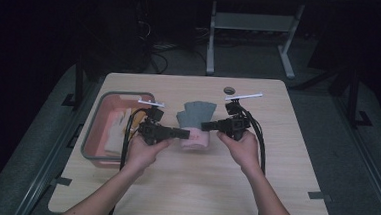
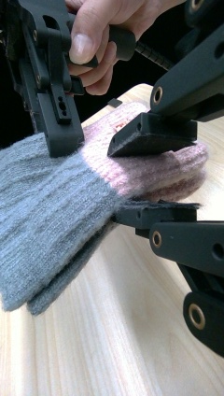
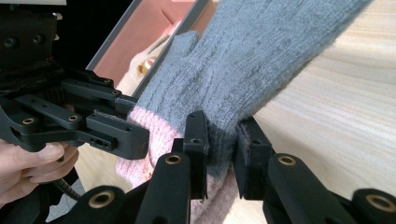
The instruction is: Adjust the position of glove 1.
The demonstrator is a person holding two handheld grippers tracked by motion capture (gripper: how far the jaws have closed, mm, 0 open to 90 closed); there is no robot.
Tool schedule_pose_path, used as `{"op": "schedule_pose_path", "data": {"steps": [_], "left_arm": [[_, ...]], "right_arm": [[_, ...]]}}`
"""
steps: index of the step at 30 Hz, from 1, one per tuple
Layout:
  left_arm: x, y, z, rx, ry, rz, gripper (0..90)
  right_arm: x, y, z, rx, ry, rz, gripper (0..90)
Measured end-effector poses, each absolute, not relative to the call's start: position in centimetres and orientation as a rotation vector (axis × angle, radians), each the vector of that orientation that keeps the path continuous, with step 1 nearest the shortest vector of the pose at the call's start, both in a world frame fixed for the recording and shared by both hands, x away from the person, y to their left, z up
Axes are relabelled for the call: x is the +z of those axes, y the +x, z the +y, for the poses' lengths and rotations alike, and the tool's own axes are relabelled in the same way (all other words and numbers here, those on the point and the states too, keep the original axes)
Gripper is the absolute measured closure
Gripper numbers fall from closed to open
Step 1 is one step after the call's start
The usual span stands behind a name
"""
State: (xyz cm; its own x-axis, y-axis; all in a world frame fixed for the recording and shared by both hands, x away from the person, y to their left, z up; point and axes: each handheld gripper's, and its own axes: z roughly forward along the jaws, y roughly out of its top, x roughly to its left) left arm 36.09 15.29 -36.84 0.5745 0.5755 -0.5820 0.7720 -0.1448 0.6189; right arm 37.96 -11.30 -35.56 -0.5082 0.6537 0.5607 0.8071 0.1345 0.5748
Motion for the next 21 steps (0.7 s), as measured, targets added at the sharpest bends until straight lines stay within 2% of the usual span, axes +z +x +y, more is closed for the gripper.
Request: {"op": "schedule_pose_path", "data": {"steps": [21], "left_arm": [[-35.5, 36.2, 18.5, -0.207, 1.822, 1.117, 68.0]], "right_arm": [[-34.7, 39.0, -8.3, -1.347, -1.389, -2.226, 76.4]]}}
